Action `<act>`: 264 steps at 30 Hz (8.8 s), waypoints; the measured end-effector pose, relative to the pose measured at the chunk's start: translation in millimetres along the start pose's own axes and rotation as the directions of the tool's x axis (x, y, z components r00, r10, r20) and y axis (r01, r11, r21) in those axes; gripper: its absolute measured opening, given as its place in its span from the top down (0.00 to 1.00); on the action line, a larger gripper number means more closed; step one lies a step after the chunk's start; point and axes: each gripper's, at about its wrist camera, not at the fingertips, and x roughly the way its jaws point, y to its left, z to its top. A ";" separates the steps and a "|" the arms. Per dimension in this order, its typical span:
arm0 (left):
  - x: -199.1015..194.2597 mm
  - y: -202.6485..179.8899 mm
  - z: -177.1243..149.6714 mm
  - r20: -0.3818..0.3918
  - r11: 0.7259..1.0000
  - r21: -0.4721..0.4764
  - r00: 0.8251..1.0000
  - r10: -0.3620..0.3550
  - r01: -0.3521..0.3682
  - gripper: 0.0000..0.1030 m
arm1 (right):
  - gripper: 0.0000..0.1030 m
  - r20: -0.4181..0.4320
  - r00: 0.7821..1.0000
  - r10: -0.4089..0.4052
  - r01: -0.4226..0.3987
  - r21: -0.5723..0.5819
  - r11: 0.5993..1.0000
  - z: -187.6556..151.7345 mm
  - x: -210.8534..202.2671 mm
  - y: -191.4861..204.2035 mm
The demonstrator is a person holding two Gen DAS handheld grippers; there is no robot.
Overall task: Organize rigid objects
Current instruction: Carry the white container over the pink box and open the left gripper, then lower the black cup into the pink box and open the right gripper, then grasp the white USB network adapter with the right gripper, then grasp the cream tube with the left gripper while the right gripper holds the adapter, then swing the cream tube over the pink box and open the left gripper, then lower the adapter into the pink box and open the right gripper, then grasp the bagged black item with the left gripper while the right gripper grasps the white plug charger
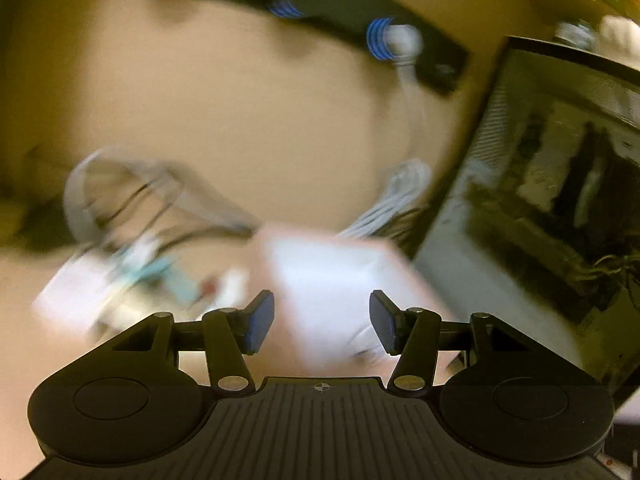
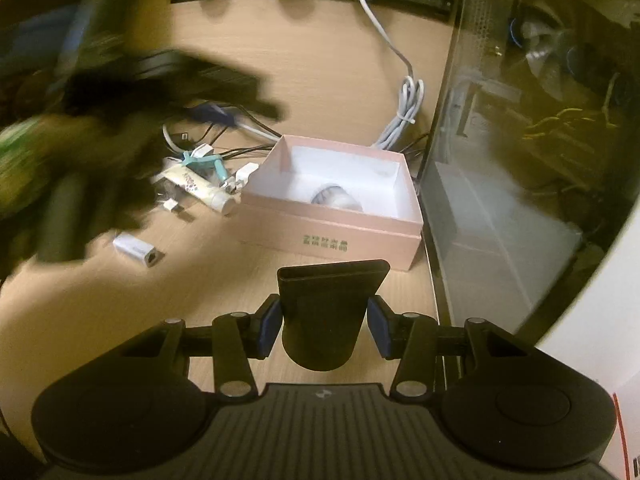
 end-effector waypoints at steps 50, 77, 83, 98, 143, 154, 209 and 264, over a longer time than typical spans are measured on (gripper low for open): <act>-121.2 175.5 -64.4 -0.220 0.939 -0.156 0.937 0.271 -0.308 0.44 | 0.66 -0.083 0.961 0.265 -0.272 -0.077 0.959 36.7 148.3 181.0; 103.6 62.9 31.1 -0.250 0.890 -0.059 0.870 0.425 -0.451 0.36 | 0.45 -0.073 0.992 0.105 -0.108 -0.041 0.993 1.6 62.3 26.1; 80.1 55.5 11.9 -0.201 0.907 0.089 0.885 0.420 -0.411 0.46 | 0.42 -0.075 0.992 0.098 -0.102 -0.055 0.993 -3.8 59.0 18.8; -34.8 89.2 -46.0 -0.171 0.926 0.160 0.914 0.367 -0.342 0.46 | 0.35 -0.102 0.970 0.220 -0.228 -0.071 0.971 1.2 75.5 62.5; -15.3 37.4 -69.4 -0.329 0.961 0.191 0.910 0.253 -0.198 0.66 | 0.45 -0.129 0.970 0.207 -0.210 -0.017 0.977 -2.0 89.1 65.1; -11.2 23.4 -75.0 -0.306 0.932 0.289 0.901 0.308 -0.220 0.65 | 0.80 -0.174 0.958 0.229 -0.244 -0.070 0.967 4.0 94.1 65.5; -64.6 68.9 -28.7 -0.179 0.972 0.094 0.957 0.227 -0.213 0.72 | 0.41 0.108 0.993 0.049 -0.067 0.172 0.983 238.1 60.6 -59.5; -122.7 153.3 -55.3 -0.253 0.983 0.002 0.951 0.179 -0.184 0.77 | 0.28 -0.111 0.976 0.185 -0.165 0.174 0.971 203.4 312.1 165.2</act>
